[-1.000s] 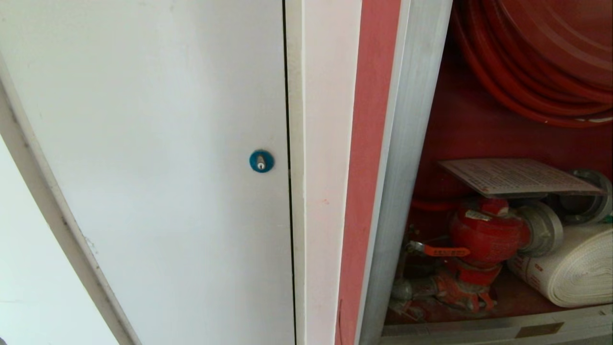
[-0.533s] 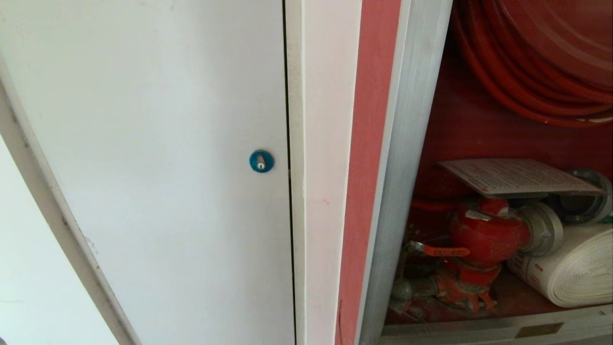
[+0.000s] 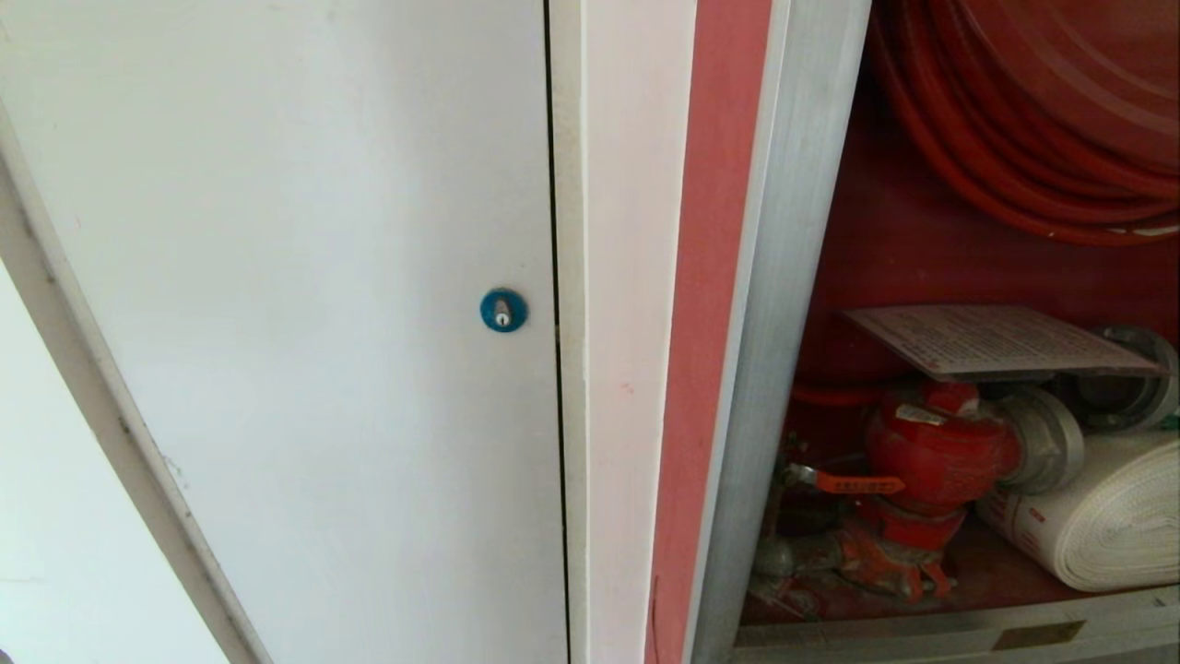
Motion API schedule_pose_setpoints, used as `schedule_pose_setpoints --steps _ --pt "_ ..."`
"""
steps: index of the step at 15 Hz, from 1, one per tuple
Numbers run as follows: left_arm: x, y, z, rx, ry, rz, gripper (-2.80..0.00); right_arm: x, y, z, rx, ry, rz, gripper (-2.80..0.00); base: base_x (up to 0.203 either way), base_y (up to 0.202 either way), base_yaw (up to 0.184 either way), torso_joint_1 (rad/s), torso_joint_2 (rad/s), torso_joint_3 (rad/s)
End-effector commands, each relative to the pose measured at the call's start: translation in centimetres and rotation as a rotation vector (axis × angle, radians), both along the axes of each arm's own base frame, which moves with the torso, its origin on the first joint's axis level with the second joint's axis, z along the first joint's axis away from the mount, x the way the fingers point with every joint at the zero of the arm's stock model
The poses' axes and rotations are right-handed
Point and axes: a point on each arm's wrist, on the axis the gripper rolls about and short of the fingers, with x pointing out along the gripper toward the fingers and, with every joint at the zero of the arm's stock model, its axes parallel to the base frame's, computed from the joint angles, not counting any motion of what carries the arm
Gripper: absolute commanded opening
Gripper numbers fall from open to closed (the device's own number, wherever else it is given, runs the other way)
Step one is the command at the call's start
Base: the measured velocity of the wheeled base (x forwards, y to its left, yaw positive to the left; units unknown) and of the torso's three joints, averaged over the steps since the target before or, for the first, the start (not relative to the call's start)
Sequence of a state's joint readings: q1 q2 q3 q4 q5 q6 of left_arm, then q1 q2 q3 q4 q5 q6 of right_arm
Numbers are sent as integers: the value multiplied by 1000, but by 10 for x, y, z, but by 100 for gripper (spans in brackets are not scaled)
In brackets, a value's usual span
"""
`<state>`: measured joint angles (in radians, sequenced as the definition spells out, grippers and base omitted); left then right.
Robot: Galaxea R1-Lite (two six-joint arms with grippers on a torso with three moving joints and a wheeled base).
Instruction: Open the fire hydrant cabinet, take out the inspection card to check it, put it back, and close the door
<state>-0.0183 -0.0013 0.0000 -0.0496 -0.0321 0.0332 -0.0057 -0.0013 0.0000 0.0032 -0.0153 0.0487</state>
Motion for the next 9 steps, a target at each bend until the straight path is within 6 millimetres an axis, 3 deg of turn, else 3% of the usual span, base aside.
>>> schedule_pose_setpoints --steps 1,9 --pt "2 0 -6 1 21 0 -280 0 0 0 0 0 0 -280 0 0 0 0 0 0" --pt "2 0 -6 1 22 0 -280 0 0 0 0 0 0 -280 0 0 0 0 0 0"
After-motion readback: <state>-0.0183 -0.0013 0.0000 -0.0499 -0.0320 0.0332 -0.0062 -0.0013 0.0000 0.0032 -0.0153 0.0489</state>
